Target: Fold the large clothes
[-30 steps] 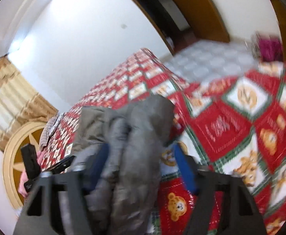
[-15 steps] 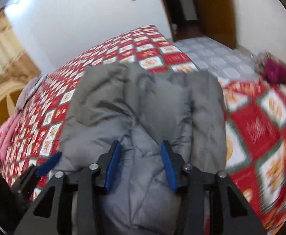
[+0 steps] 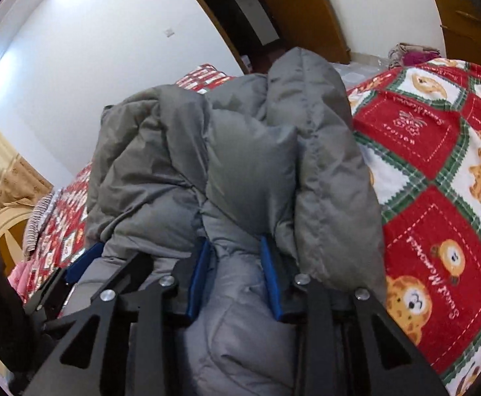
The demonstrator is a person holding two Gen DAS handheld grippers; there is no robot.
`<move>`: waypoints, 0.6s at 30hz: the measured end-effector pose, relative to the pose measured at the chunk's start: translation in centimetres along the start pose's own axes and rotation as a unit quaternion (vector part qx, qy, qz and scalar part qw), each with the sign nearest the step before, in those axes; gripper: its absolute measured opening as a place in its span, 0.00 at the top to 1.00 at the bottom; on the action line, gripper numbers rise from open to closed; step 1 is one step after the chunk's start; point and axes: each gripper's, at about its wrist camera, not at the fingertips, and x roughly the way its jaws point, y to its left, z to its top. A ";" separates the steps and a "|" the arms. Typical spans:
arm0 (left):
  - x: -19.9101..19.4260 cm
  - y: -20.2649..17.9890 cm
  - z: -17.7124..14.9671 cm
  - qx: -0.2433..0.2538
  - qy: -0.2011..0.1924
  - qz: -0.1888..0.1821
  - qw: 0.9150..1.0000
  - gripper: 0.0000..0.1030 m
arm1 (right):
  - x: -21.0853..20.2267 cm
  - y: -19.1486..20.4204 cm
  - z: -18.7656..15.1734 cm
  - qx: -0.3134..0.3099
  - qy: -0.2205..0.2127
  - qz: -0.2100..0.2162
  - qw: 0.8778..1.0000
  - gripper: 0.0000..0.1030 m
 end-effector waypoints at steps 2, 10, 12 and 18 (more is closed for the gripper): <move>-1.0 -0.6 0.4 0.005 0.027 0.021 0.999 0.19 | -0.1 0.4 0.3 -0.016 0.014 -0.003 1.000 0.68; -10.0 -2.7 -1.7 0.014 0.005 0.080 0.997 0.18 | -11.7 1.2 -1.2 -0.029 -0.077 -0.008 0.997 0.14; -11.7 -2.8 -2.5 0.001 0.003 0.082 0.997 0.18 | -15.2 1.9 -3.0 -0.056 -0.115 -0.025 0.991 0.14; -17.1 -3.7 -5.0 -0.047 -0.011 0.087 0.995 0.18 | -22.3 3.3 -6.9 -0.122 -0.190 -0.065 0.972 0.05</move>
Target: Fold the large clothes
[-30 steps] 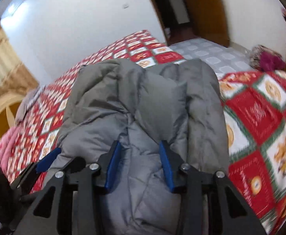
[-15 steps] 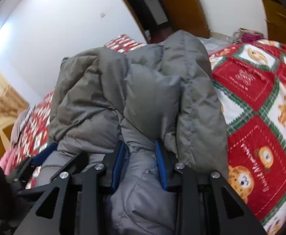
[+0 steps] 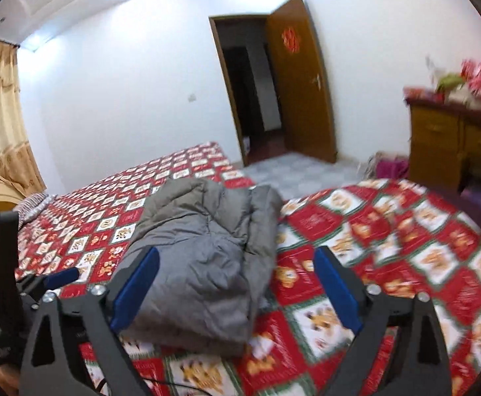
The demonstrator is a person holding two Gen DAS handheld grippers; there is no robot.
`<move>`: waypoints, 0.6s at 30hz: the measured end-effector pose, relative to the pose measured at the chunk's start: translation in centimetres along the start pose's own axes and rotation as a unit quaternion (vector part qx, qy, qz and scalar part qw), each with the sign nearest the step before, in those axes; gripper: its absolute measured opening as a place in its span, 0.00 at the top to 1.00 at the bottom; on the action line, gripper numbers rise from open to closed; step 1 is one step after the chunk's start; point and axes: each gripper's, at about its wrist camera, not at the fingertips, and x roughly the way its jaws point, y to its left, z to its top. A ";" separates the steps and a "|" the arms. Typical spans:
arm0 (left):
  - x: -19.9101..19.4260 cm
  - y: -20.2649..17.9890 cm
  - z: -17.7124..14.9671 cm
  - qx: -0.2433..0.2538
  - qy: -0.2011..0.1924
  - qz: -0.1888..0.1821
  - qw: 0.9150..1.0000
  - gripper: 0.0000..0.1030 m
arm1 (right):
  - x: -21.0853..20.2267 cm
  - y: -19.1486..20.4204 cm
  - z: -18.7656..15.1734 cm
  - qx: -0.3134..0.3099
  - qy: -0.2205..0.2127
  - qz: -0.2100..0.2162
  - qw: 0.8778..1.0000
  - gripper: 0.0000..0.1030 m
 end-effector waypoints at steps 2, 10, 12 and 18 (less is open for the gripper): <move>-1.7 0.0 -1.0 -0.010 -0.006 0.007 1.000 0.18 | -2.0 0.2 -0.2 -0.014 -0.010 -0.014 1.000 0.05; -7.8 0.1 -4.8 -0.046 -0.028 0.057 0.997 0.17 | -8.4 2.4 -1.8 -0.067 -0.042 -0.032 0.996 0.00; -9.5 -0.2 -5.7 -0.038 -0.044 0.072 0.996 0.17 | -9.8 2.6 -2.0 -0.070 -0.050 -0.032 0.996 0.00; -12.9 -0.3 -6.2 -0.049 -0.049 0.069 0.995 0.11 | -13.1 3.5 -1.9 -0.088 -0.079 -0.038 0.992 0.00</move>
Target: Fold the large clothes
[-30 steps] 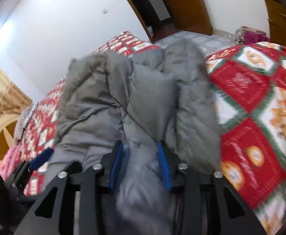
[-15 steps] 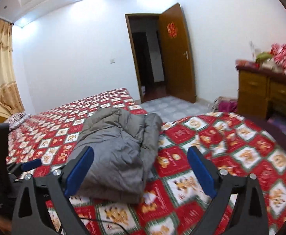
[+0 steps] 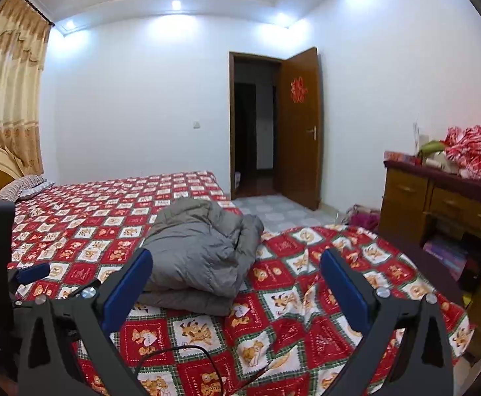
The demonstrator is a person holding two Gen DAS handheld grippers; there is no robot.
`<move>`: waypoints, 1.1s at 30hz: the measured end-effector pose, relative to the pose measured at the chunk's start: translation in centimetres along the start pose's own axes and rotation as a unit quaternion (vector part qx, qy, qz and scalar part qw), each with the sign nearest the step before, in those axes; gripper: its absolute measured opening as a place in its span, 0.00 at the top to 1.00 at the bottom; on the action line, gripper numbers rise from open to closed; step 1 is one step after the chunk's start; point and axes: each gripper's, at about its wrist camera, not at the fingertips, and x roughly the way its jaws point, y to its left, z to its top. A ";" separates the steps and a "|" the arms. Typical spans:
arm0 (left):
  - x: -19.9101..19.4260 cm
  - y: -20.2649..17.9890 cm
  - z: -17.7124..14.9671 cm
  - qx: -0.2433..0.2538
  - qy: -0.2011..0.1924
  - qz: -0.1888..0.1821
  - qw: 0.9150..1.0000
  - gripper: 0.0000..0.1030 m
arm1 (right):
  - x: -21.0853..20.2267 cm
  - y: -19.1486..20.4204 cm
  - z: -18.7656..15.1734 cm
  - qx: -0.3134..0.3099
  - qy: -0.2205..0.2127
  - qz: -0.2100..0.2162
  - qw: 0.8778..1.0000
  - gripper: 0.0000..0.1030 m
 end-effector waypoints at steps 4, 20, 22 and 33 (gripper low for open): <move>-1.4 -0.2 -0.3 -0.006 0.006 0.000 1.000 0.10 | -1.4 -0.2 0.0 0.006 -0.014 0.010 1.000 0.00; -3.4 -1.7 -0.8 0.021 -0.014 0.015 1.000 0.10 | -2.2 -0.9 -0.6 0.042 -0.001 0.001 0.999 0.00; -3.3 -1.7 -0.8 0.018 -0.011 0.014 1.000 0.10 | -2.1 -0.8 -0.6 0.039 0.001 0.001 0.999 0.00; -3.2 -1.5 -0.9 0.013 -0.008 0.014 1.000 0.10 | -2.2 -0.8 -0.5 0.042 0.005 0.005 0.999 0.00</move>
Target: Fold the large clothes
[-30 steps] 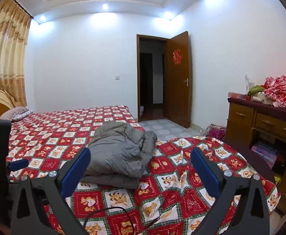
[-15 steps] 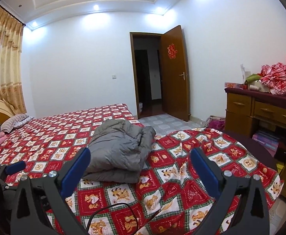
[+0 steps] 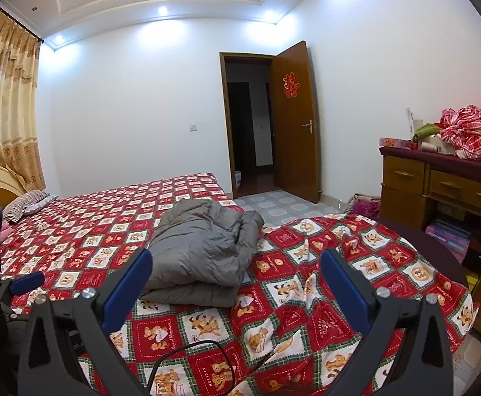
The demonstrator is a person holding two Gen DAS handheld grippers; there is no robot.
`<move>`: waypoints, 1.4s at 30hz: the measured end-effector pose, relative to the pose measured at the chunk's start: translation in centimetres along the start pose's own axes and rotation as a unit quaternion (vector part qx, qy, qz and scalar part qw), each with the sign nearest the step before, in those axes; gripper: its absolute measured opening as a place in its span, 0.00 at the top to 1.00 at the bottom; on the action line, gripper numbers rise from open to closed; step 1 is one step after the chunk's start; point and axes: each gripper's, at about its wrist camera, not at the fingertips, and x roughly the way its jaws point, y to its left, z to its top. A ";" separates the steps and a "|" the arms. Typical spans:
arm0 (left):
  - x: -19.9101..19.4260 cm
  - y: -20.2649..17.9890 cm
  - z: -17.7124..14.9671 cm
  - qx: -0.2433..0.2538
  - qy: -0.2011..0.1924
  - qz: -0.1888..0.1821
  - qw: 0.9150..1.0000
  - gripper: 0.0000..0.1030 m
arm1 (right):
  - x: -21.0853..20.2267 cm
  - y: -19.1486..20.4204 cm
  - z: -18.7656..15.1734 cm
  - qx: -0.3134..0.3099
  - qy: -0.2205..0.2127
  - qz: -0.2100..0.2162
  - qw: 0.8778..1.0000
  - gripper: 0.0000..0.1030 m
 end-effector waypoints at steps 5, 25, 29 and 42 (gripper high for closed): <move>0.0 0.0 0.1 0.001 0.000 0.004 1.000 0.10 | 0.2 -0.1 0.0 -0.001 0.000 0.001 1.000 0.00; 0.6 0.0 0.3 -0.012 0.005 0.015 1.000 0.10 | -0.5 0.6 0.0 0.003 0.000 -0.007 1.000 0.00; 0.9 0.0 0.3 -0.018 0.009 0.015 1.000 0.10 | -0.7 0.8 -0.2 0.004 0.003 -0.009 1.000 0.00; 1.3 0.3 0.3 -0.021 0.009 0.017 1.000 0.10 | -0.8 1.0 -0.2 0.003 0.003 -0.010 1.000 0.00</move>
